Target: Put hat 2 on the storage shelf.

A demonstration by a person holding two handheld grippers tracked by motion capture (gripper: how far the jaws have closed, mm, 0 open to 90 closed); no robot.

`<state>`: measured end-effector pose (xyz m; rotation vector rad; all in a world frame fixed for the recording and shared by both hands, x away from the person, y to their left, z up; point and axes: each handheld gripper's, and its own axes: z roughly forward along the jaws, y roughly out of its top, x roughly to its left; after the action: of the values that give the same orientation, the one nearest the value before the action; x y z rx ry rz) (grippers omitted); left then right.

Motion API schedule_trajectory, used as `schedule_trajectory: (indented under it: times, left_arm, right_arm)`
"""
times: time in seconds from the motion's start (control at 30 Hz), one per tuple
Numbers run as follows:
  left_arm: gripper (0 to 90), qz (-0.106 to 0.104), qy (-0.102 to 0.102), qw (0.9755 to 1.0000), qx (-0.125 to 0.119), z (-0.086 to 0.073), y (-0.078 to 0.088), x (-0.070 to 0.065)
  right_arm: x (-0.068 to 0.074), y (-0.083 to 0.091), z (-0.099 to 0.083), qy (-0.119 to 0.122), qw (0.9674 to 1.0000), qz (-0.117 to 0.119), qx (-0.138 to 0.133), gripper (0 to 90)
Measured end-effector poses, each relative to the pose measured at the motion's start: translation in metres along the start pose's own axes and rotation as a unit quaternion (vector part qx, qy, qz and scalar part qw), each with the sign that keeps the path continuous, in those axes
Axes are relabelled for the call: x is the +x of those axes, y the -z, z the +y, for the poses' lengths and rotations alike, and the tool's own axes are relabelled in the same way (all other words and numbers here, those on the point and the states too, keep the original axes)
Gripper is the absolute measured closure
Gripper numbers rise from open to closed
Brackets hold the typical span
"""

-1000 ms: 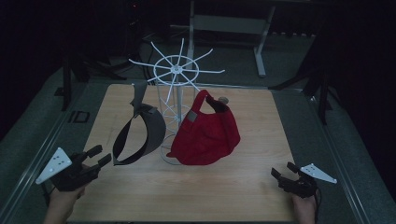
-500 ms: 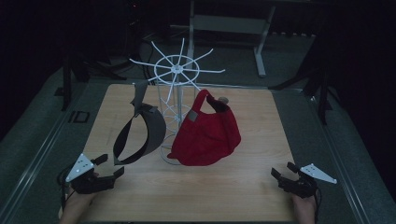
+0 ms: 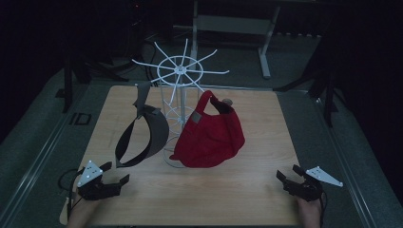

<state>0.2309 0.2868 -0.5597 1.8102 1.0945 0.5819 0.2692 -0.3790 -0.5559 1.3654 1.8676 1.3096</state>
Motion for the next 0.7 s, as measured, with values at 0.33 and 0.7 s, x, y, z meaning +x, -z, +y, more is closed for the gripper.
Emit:
schedule_trajectory:
  times: [0.33, 0.7]
  left_arm:
    - [12.9, 0.006, -0.009, 0.9999, 0.006, -0.0008, -0.0007, -0.0059]
    - [12.9, 0.013, -0.005, 0.9999, 0.008, -0.0035, -0.0001, -0.0060]
  right_arm:
    - [0.0004, -0.0006, 0.0003, -0.001, 1.0000, -0.007, 0.004, 16.6]
    - [0.0041, -0.0027, 0.0008, 0.011, 0.9995, -0.027, 0.013, 18.6]
